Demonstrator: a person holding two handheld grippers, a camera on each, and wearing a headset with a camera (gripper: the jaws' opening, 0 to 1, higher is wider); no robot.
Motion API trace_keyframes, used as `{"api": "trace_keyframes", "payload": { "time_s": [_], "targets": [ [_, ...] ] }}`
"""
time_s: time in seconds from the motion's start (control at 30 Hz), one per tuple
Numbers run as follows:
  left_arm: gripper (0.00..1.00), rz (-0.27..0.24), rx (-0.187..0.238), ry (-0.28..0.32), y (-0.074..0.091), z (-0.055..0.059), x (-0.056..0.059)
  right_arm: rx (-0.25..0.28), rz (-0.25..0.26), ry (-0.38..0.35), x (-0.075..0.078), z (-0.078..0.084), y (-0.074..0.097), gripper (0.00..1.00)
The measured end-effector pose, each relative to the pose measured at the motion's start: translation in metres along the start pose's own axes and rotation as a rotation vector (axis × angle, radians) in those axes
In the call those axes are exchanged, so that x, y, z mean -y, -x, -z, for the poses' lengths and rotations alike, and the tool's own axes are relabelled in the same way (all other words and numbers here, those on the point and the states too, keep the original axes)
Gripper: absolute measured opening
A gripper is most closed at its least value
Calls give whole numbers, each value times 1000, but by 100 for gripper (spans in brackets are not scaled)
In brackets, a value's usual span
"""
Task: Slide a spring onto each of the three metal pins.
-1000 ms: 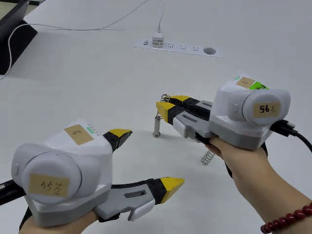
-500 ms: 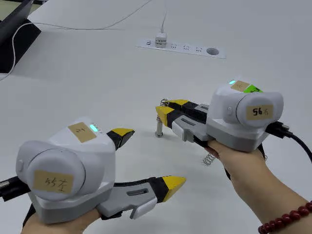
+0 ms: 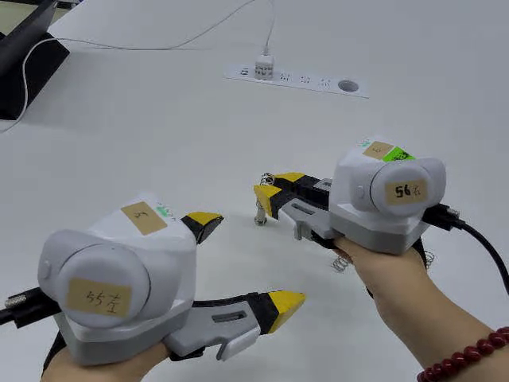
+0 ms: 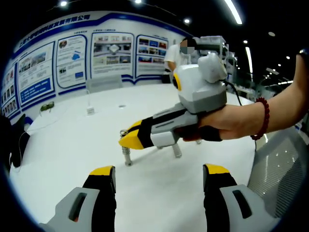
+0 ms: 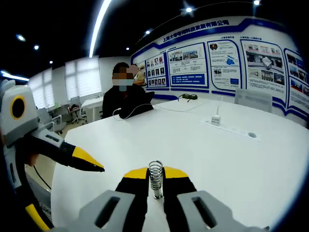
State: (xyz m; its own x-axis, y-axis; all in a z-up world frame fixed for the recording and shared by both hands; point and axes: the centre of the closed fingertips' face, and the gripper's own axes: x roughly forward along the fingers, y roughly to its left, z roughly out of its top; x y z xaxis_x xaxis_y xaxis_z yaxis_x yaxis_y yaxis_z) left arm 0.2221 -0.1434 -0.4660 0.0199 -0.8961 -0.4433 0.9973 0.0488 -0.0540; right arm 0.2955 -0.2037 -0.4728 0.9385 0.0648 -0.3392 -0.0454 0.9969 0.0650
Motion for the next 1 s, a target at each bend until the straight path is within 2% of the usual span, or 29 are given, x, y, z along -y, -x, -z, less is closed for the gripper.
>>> {"api": "trace_keyframes", "payload": {
  "time_s": [0.43, 1.0],
  "targets": [
    [75, 2, -4, -1, 0, 1, 1, -48, -2, -17, -1, 15, -6, 12],
    [74, -2, -7, -3, 1, 1, -1, -107, 6, 8, -3, 33, -9, 12]
  ]
}}
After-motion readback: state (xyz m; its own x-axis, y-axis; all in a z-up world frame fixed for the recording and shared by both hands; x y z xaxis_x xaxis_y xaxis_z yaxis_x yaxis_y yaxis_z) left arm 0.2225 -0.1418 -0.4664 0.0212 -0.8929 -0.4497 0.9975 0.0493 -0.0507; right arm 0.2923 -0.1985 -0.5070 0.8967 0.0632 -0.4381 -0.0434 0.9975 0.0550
